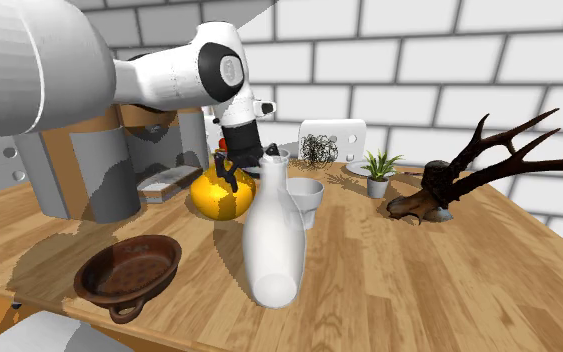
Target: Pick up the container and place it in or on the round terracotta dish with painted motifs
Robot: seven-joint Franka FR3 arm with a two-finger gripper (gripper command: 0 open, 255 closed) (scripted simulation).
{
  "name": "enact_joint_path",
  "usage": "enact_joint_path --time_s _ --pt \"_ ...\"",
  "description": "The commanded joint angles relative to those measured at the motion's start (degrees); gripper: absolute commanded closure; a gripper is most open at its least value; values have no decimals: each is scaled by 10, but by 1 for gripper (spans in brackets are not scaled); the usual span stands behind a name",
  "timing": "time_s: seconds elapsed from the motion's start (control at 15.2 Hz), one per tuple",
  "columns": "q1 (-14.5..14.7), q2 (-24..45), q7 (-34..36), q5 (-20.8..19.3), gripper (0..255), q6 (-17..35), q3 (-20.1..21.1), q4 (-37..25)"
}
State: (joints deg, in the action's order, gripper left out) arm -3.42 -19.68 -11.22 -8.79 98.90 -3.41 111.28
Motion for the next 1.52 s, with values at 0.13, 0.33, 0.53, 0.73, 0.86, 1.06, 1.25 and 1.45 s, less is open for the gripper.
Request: enact_joint_path --time_s 0.13,0.33,0.53,0.73,0.86,1.06,1.25,1.45 --pt "-11 91 -27 -2 0 -10 -20 -90" --pt "-16 125 -38 -2 0 -9 -27 -118" --pt "-18 123 -37 -3 0 14 -29 -94" --pt "-19 123 -36 -3 0 37 -31 -71" --pt "-19 123 -36 -3 0 42 -31 -66" --pt "-19 123 -36 -3 0 42 -31 -66" --pt "-19 123 -36 -3 0 42 -31 -66" --pt "-19 123 -36 -3 255 42 -31 -66"
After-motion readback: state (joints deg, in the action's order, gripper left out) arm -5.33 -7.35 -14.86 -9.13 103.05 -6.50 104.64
